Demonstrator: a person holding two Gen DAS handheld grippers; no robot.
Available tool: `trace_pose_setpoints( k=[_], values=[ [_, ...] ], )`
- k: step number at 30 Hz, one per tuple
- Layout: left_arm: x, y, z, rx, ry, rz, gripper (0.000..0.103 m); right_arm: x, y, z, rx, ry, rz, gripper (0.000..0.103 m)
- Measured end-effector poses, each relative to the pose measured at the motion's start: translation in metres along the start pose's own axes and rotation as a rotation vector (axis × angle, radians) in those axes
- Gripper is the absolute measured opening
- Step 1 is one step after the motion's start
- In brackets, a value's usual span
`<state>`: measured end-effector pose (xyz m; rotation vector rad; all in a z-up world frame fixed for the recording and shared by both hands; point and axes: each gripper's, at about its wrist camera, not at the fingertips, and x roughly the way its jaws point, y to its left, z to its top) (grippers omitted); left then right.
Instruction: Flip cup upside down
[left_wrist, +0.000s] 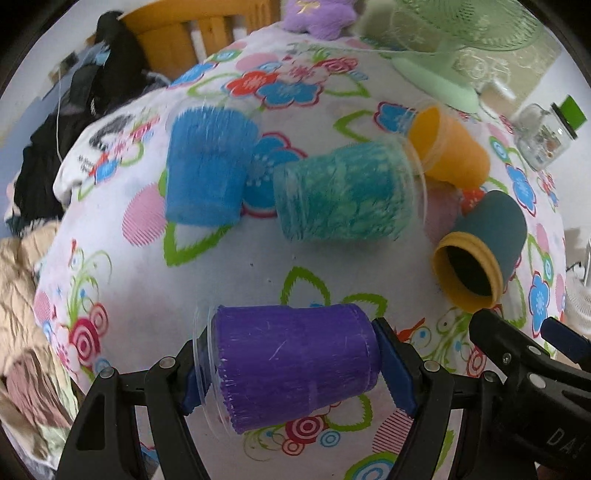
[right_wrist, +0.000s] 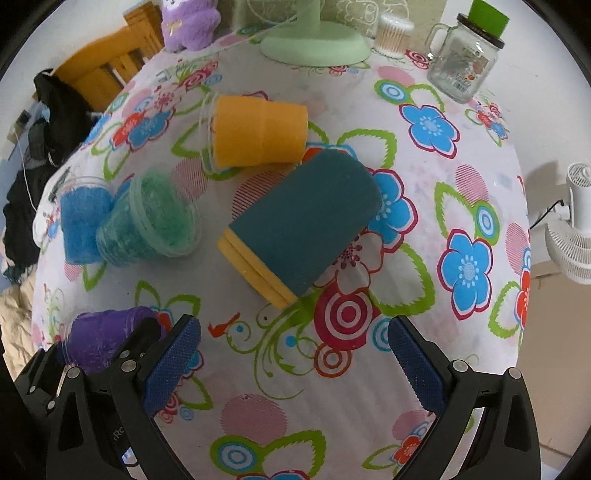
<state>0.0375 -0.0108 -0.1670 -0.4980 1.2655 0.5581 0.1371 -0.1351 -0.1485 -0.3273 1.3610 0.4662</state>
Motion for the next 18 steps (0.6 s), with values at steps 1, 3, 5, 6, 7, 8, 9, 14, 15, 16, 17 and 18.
trace_pose_setpoints(
  k=[1,3,5,6,7,8,9,14,15,16,17,18],
  values=[
    [0.002,0.000,-0.001,-0.020,0.001,-0.001,0.079,0.001,0.000,0.001,0.000,0.002,0.001,0.102],
    [0.004,0.000,-0.004,-0.053,-0.002,-0.001,0.079,0.004,-0.002,0.003,-0.005,0.005,-0.011,0.102],
    [0.009,-0.003,-0.005,-0.052,0.022,-0.006,0.085,0.005,-0.003,0.003,-0.008,0.002,-0.017,0.102],
    [0.010,-0.004,-0.005,-0.047,0.032,-0.009,0.091,0.005,-0.004,0.003,-0.007,0.004,-0.013,0.102],
    [0.009,-0.006,-0.005,-0.039,0.034,-0.011,0.093,0.005,-0.005,0.004,-0.004,0.005,-0.006,0.102],
    [0.006,-0.007,-0.004,-0.032,0.023,0.001,0.095,0.005,-0.006,0.004,-0.001,0.006,-0.002,0.102],
    [0.002,-0.009,-0.004,-0.020,0.006,0.014,0.097,0.004,-0.005,0.004,0.002,0.006,0.000,0.102],
    [-0.018,-0.017,0.001,0.092,-0.060,0.064,0.101,-0.006,-0.003,0.002,0.027,-0.022,0.018,0.102],
    [-0.021,-0.016,0.001,0.114,-0.070,0.069,0.101,-0.009,-0.003,0.001,0.042,-0.029,0.023,0.102],
    [-0.023,-0.016,0.003,0.131,-0.073,0.070,0.101,-0.012,-0.003,0.001,0.055,-0.035,0.027,0.102],
    [-0.026,-0.016,0.003,0.148,-0.077,0.073,0.101,-0.014,-0.003,0.000,0.068,-0.040,0.030,0.102],
    [-0.030,-0.015,0.003,0.169,-0.082,0.074,0.101,-0.017,-0.002,-0.001,0.079,-0.045,0.032,0.102]
  ],
)
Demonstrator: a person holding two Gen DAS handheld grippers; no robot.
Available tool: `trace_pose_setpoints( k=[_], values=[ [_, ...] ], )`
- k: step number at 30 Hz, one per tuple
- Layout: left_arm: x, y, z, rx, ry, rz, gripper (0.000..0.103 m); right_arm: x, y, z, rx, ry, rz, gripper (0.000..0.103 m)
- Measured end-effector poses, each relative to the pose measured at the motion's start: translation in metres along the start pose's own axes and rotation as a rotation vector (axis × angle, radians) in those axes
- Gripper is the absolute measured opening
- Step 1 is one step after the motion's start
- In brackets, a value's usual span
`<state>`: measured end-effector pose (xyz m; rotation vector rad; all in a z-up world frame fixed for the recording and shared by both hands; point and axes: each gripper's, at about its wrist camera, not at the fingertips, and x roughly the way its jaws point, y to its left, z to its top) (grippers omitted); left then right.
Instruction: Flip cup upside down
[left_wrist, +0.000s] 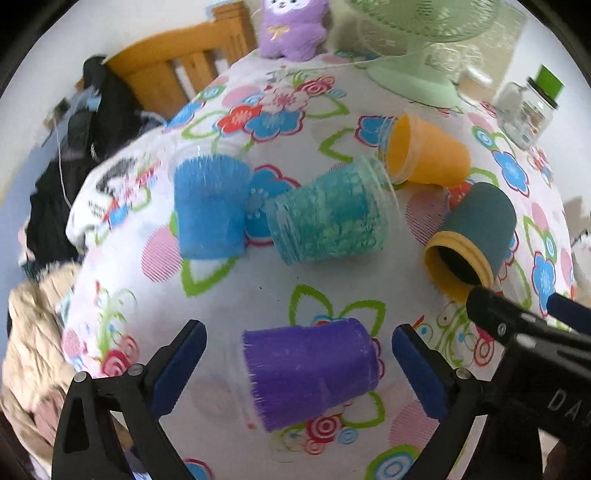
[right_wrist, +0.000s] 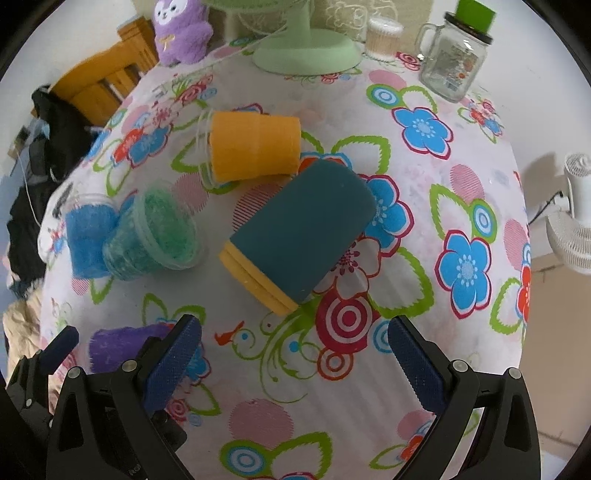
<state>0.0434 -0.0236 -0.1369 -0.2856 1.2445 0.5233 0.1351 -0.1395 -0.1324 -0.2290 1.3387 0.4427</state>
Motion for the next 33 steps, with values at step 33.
trace_pose_setpoints(
  k=[33],
  values=[
    [-0.044,0.061,0.017,0.587,-0.142,-0.178,0.102,-0.062,0.069,-0.080,0.481,-0.153,0.035,0.102]
  ],
)
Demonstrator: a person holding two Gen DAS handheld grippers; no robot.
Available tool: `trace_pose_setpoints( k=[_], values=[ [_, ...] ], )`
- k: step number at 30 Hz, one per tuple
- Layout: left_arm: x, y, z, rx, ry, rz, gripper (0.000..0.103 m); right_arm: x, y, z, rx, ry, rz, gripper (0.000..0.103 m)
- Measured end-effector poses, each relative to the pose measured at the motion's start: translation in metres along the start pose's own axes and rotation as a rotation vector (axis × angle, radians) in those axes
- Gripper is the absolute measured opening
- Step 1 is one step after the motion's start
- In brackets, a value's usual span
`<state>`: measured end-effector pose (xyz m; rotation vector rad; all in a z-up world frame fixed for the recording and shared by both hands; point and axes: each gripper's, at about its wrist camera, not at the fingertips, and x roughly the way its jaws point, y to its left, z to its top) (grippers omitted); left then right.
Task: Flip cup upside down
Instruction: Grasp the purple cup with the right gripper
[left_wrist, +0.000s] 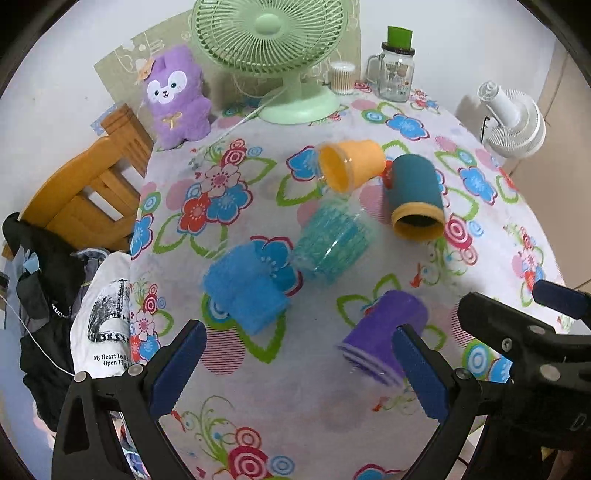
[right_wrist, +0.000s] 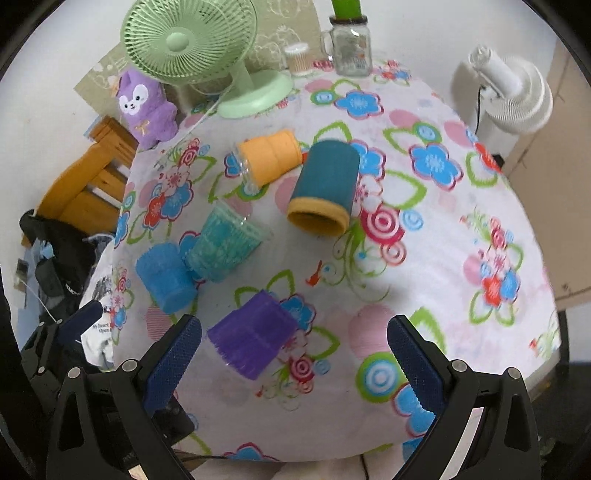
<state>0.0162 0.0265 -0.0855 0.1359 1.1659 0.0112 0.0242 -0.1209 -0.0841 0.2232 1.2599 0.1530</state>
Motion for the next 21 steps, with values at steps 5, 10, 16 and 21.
trace_pose_setpoints(
  k=[5,10,16,21],
  values=[
    [0.019,0.011,-0.002,0.013,0.021,0.003,0.102,0.025,0.000,-0.001,0.080,0.038,0.012,0.097],
    [0.037,0.020,0.003,0.031,0.032,0.017,0.101,0.049,0.000,-0.001,0.150,0.095,0.028,0.091],
    [0.051,0.025,0.011,0.072,0.034,0.042,0.101,0.069,-0.004,0.001,0.272,0.130,0.043,0.090],
    [0.061,0.020,0.014,0.129,0.054,0.057,0.101,0.086,-0.008,0.002,0.403,0.184,0.037,0.080]
  ],
)
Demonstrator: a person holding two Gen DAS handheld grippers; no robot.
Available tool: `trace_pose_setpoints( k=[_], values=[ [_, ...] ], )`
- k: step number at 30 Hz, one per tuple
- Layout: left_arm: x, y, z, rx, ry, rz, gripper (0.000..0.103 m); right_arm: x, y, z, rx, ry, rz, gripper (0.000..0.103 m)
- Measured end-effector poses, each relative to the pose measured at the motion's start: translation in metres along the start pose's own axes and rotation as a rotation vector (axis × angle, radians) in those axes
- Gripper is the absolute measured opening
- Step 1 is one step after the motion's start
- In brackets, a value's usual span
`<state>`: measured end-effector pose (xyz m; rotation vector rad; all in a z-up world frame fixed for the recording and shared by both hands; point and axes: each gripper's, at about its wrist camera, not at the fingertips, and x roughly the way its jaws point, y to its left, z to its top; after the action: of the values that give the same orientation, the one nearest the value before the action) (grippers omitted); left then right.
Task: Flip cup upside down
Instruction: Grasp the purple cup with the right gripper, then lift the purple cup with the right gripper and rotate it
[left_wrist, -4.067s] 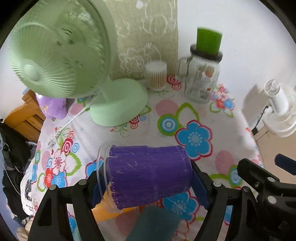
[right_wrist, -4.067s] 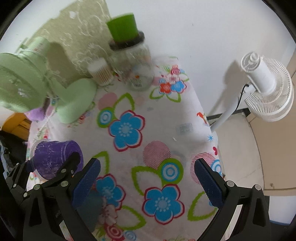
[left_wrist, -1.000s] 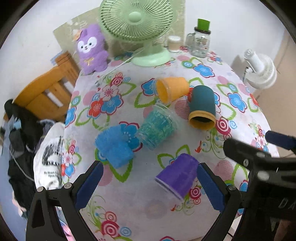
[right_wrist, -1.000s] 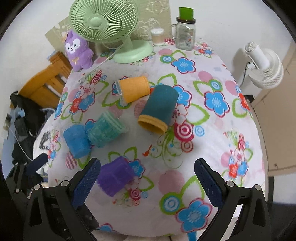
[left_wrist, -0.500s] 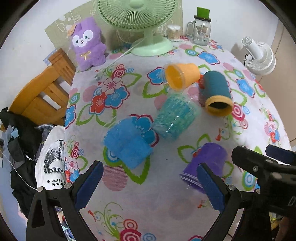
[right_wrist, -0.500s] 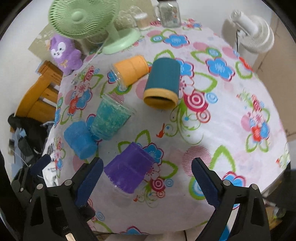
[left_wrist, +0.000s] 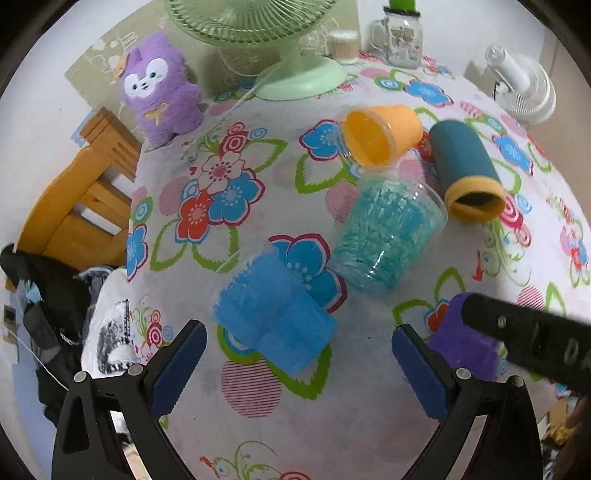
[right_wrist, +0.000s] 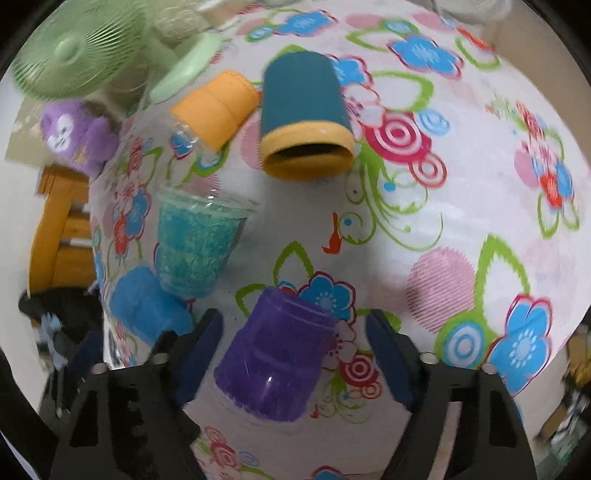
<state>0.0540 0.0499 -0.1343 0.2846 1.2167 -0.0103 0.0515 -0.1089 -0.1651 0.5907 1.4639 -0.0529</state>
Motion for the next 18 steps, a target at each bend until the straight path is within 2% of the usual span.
trace_pose_setpoints(
  k=[5,11,13,18],
  values=[
    [0.008,-0.001,0.002,0.041,0.012,-0.002,0.101,0.016,-0.001,-0.001,0.064,0.045,-0.011,0.079],
    [0.019,0.001,0.003,0.046,0.039,-0.007,0.101,0.031,0.002,0.002,0.078,0.070,0.017,0.063],
    [0.020,0.002,0.003,0.039,0.044,-0.012,0.101,0.033,0.002,0.002,0.075,0.068,0.022,0.059],
    [0.022,0.006,0.005,0.017,0.051,-0.030,0.101,0.028,0.016,0.002,0.015,0.019,0.025,0.057]
  ],
)
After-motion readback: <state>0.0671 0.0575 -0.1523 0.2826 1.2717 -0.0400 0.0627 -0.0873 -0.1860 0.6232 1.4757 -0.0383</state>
